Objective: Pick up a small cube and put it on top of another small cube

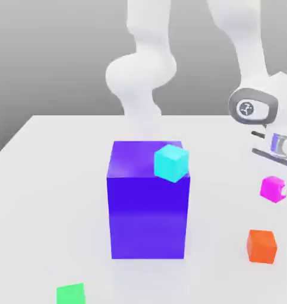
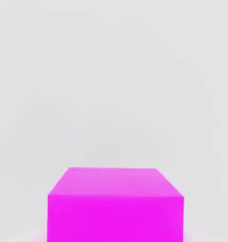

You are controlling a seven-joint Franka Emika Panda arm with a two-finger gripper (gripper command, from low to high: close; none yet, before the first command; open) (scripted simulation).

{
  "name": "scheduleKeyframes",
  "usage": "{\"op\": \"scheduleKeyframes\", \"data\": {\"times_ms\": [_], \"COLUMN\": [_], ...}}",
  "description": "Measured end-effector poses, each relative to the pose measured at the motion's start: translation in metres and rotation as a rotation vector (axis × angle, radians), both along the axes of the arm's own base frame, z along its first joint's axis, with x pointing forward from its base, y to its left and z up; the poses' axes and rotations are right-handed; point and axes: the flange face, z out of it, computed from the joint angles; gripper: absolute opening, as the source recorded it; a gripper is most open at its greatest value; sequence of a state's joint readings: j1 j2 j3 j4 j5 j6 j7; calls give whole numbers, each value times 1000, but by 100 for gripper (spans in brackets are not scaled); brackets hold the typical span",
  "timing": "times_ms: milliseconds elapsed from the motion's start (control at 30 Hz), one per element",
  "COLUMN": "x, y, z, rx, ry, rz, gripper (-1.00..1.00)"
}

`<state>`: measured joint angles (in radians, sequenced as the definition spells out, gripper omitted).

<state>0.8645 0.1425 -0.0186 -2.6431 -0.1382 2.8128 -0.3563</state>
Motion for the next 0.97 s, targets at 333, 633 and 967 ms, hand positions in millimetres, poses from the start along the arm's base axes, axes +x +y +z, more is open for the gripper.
{"op": "scheduleKeyframes", "data": {"times_ms": [333,633,967], "x": [180,247,235], "y": [-153,-369,-455], "z": [12,34,-13], "rx": [-34,-16,28], "ry": [15,39,50], "rz": [-355,-658,-770], "gripper": [-100,-100,100]}}
